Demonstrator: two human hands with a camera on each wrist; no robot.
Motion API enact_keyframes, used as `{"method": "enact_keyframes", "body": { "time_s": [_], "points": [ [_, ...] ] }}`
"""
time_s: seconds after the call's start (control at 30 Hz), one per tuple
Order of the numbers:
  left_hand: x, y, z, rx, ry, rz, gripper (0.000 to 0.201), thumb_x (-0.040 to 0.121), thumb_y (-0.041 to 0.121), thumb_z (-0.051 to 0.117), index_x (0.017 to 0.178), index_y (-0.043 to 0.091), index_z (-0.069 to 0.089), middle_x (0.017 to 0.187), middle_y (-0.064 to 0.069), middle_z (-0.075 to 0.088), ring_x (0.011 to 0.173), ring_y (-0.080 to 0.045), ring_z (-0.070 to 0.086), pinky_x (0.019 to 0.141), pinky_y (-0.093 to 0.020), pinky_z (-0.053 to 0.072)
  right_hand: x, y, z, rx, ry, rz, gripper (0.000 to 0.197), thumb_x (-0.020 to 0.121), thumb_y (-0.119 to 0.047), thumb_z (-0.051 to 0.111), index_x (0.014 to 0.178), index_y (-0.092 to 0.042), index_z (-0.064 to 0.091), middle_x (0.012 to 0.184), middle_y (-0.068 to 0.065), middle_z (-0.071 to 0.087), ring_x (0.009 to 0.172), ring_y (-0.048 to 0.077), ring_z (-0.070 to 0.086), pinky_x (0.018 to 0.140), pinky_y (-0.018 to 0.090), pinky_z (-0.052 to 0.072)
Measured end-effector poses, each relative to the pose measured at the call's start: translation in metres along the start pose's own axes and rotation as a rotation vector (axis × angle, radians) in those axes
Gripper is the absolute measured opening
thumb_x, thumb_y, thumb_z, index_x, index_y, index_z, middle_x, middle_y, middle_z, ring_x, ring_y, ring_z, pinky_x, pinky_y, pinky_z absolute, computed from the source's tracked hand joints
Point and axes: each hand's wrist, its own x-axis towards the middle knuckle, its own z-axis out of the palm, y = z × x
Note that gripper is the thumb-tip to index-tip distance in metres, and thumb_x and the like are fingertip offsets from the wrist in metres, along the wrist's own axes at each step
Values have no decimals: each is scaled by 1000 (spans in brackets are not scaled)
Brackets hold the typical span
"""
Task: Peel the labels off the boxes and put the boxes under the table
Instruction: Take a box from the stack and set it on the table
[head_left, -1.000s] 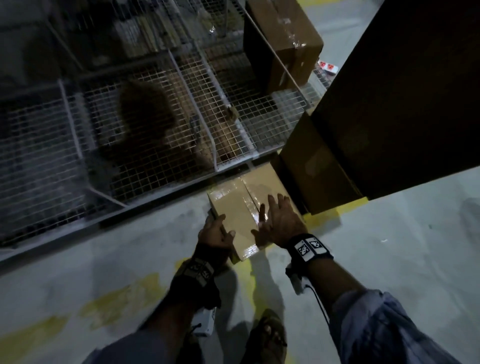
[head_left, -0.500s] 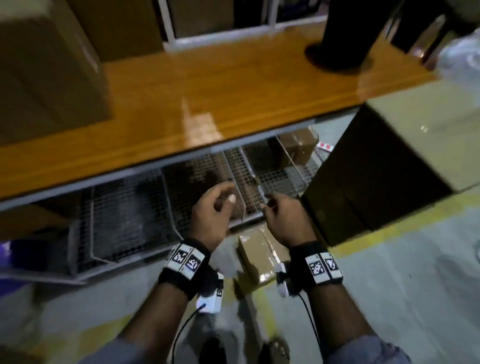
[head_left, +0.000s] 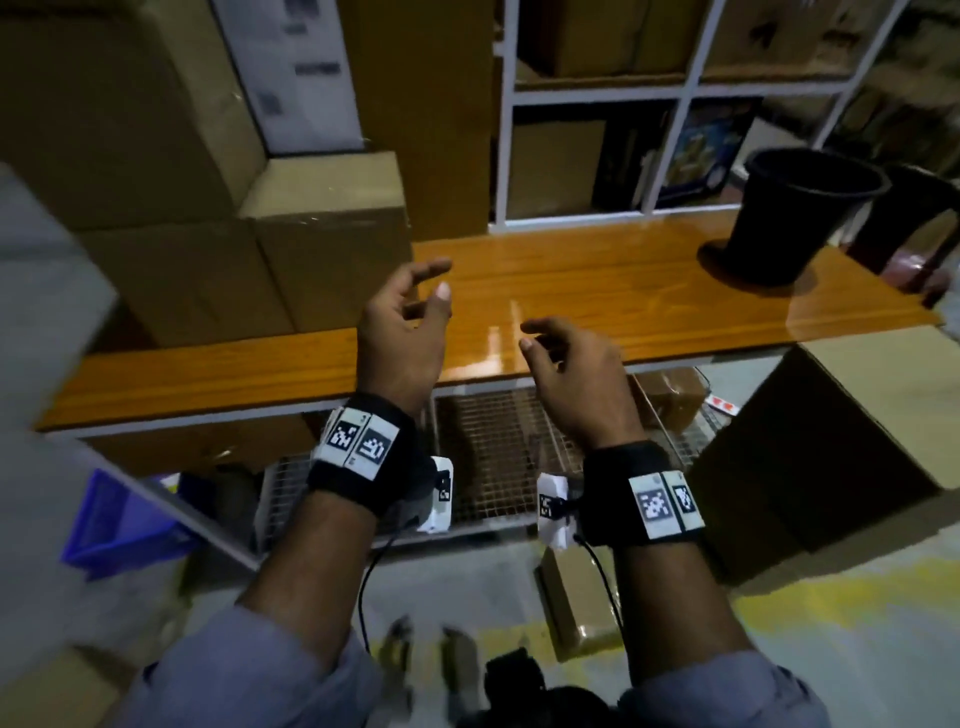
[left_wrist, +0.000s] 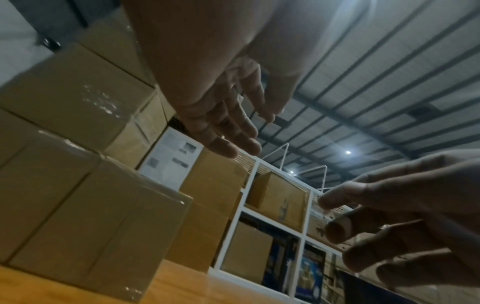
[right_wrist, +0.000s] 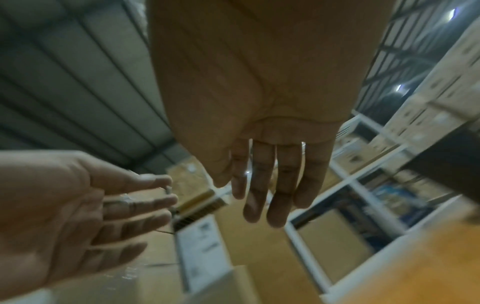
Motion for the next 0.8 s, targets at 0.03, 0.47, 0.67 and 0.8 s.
{"method": "enact_keyframes", "body": {
  "time_s": [0.03, 0.47, 0.67, 0.8],
  "points": [
    [3, 2, -14, 7, 33, 10, 23, 103, 30, 60, 123, 38, 68, 121, 13, 70, 97, -14, 71, 78, -34, 61, 3, -12, 6, 14, 3, -25, 28, 104, -36, 61, 127, -26, 72, 108, -3, 77, 92, 10, 70, 82, 43, 61],
    [98, -42, -81, 119, 332, 2, 27, 104, 21, 59, 128, 30, 66, 118, 12, 69, 86, -22, 70, 66, -24, 59, 121, -48, 90, 102, -86, -166, 30, 104, -33, 61, 133, -28, 66, 113, -8, 74, 96, 3, 66, 82, 36, 61],
    [182, -81, -70, 102, 377, -12, 26, 102, 23, 62, 120, 40, 69, 124, 15, 69, 110, -9, 67, 89, -32, 60, 211, -35, 121, 135, -103, -201, 31, 105, -31, 61, 135, -25, 64, 115, -6, 73, 97, 6, 66, 84, 38, 61],
    [222, -101, -64, 142, 401, -53, 26, 102, 22, 63, 123, 36, 69, 124, 16, 68, 108, -1, 64, 77, -10, 53, 263, -25, 138, 80, -133, -201, 39, 104, -35, 60, 142, -26, 58, 119, -6, 70, 103, 8, 65, 88, 41, 60]
  ]
}}
